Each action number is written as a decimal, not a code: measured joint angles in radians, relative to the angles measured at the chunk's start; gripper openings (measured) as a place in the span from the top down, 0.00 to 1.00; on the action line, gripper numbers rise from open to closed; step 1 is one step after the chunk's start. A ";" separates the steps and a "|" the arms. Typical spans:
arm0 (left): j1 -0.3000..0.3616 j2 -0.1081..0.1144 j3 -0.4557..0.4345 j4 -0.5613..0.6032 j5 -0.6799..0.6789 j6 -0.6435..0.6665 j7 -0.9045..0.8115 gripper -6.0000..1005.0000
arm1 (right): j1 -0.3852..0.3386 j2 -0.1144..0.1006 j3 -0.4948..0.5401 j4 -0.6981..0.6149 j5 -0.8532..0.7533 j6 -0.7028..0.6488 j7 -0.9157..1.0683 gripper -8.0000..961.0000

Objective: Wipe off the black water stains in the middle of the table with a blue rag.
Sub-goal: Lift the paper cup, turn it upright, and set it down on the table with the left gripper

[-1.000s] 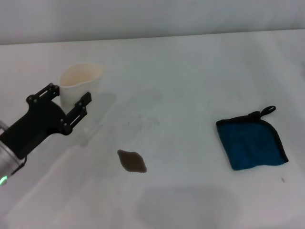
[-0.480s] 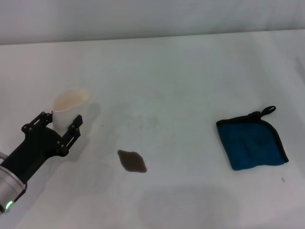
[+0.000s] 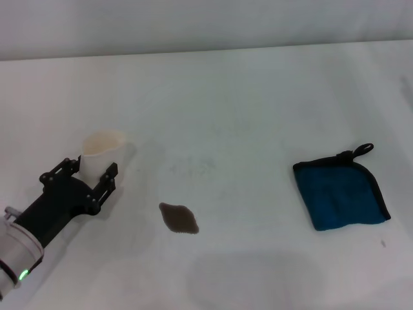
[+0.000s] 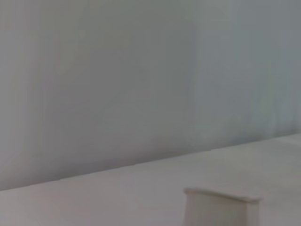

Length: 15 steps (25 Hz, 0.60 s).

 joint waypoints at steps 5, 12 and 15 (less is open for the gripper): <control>0.010 0.000 0.000 0.033 0.003 -0.019 0.055 0.40 | 0.003 -0.001 0.000 0.000 0.000 -0.013 0.000 0.25; 0.045 0.000 0.002 0.068 0.009 -0.034 0.129 0.38 | 0.008 -0.004 0.004 0.000 0.000 -0.038 0.000 0.25; 0.060 0.000 0.002 0.071 0.006 -0.033 0.140 0.38 | 0.010 -0.005 0.004 0.000 0.000 -0.046 0.000 0.25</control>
